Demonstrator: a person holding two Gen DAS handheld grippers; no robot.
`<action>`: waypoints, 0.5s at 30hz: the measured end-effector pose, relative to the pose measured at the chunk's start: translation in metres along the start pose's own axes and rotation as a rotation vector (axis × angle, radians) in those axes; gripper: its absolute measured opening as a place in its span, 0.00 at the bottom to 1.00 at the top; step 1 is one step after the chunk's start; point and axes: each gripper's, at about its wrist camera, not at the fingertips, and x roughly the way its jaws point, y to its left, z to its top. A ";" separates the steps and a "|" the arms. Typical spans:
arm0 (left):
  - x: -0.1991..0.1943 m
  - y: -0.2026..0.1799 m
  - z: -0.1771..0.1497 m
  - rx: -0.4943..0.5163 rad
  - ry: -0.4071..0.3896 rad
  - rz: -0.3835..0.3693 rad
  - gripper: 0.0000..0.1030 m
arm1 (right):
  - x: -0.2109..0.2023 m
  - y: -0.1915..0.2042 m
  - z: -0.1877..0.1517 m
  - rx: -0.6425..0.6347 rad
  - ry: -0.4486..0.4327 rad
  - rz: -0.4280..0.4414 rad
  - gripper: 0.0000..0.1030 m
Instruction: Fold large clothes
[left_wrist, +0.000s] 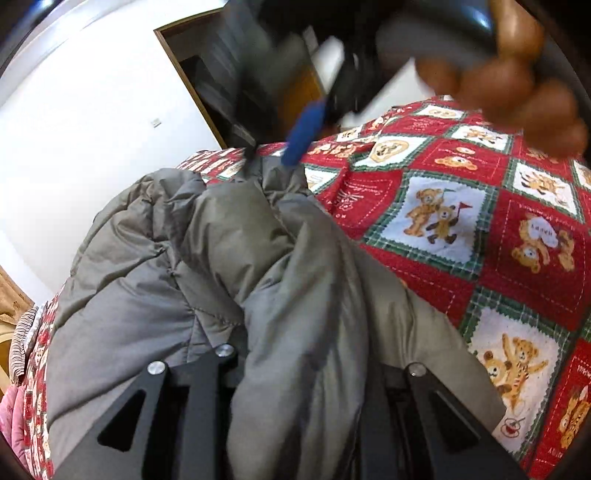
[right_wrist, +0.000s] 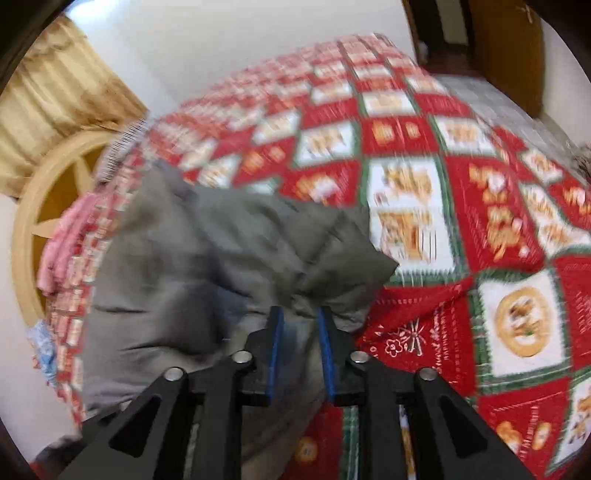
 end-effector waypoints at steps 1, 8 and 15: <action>0.000 0.000 0.000 0.005 0.000 0.004 0.20 | -0.009 0.009 0.000 -0.023 -0.021 0.021 0.67; -0.015 0.006 -0.003 -0.028 -0.021 -0.041 0.25 | 0.019 0.060 -0.007 -0.199 0.088 0.036 0.24; -0.084 0.055 -0.023 -0.130 -0.039 -0.330 0.66 | 0.036 0.019 -0.028 -0.040 0.099 0.022 0.16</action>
